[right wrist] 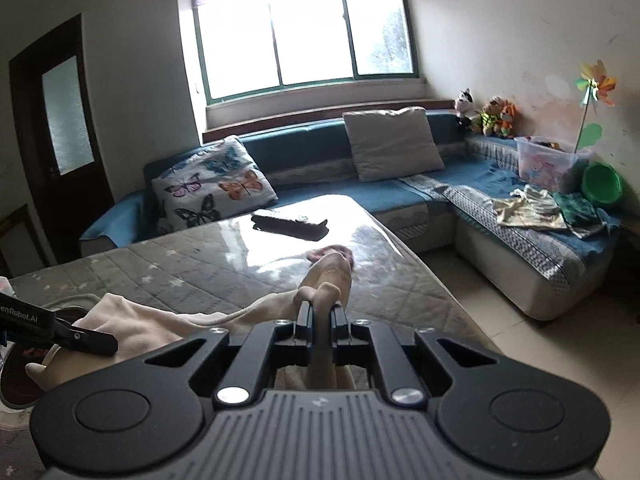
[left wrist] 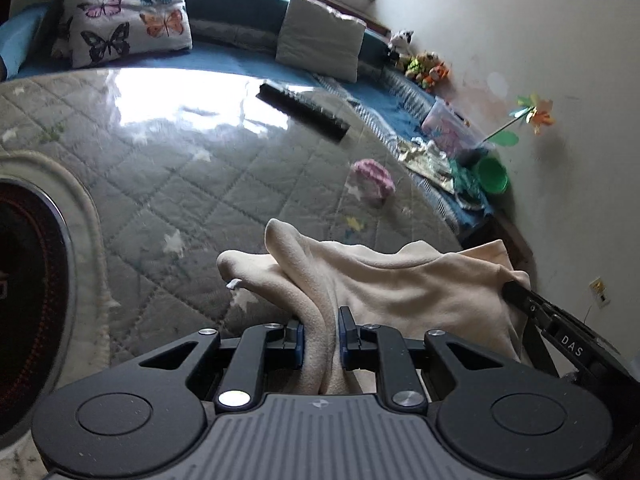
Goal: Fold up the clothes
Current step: 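Carry the held cream bundle with both grippers away from the hotplate, then lower the bundle onto the table and open both grippers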
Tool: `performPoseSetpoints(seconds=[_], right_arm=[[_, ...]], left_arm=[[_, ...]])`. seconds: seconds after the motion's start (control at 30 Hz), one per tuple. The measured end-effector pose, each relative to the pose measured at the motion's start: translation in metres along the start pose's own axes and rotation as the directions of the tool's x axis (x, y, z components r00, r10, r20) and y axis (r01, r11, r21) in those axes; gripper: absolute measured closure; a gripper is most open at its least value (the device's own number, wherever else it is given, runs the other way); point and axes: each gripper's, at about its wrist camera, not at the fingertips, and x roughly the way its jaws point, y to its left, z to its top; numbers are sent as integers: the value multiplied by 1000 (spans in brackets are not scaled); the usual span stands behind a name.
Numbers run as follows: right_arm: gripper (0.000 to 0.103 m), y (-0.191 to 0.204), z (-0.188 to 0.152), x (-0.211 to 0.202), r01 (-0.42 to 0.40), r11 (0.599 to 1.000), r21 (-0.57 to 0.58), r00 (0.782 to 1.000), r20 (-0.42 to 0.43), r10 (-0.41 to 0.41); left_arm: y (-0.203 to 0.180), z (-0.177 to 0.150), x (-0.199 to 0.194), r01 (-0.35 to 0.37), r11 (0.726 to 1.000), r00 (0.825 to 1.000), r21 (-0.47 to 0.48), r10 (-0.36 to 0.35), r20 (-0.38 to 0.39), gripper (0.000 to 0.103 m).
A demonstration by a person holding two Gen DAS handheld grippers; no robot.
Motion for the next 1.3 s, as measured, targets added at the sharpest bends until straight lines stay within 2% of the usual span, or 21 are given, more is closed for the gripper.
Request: performPoseSetpoints(seconds=[0.27,0.43,0.47,0.57,0.63,0.7,0.77,0.83,0.93,1.0,1.07,1.17,1.23,1.3], right_arm=[[96,-18,-22,19,43,999,22,997,-63,-41],[93,-23,-32,29,69,997,29,993,-96,-66],[90,-23,-33,29,71,997,29,993,-100,-67],[89,-23,-37,31,80,997,17,991,-109,-78],[81,-23,-39,31,82,997,9,990,-113,-81],[66,-22,-42,30,84,996,10,991,-109,-82],[62,-22,-43,29,81,997,9,991,-108,-79],[51,-19,-45,26,79,997,3,991,-108,-78],[34,-14,-48,20,76,997,-13,992,-103,-77],[20,-10,-51,15,76,997,-25,992,-99,-78],[18,-6,-54,12,68,997,-38,992,-100,-72],[11,0,-58,6,61,996,-62,992,-103,-67],[10,7,-62,0,60,995,-82,993,-97,-68],[4,13,-66,-4,56,994,-95,994,-91,-65]], left_arm=[[7,-6,21,-56,998,997,16,57,-50,82],[11,-9,25,-99,995,993,24,100,-57,73],[12,-10,25,-103,994,993,26,105,-56,72],[12,-12,25,-125,991,991,42,127,-49,58],[13,-14,25,-132,990,990,50,134,-48,56],[13,-16,23,-137,989,989,63,140,-42,50],[12,-19,21,-153,985,987,81,156,-35,46],[12,-21,19,-164,982,985,98,168,-29,42],[12,-25,15,-180,977,983,117,183,-15,38],[12,-28,12,-193,972,981,135,195,-4,34],[11,-32,10,-213,965,977,156,214,6,30],[10,-38,6,-229,957,973,177,229,21,25],[10,-42,2,-241,952,971,188,239,32,18],[9,-45,0,-255,945,967,206,250,47,15]])
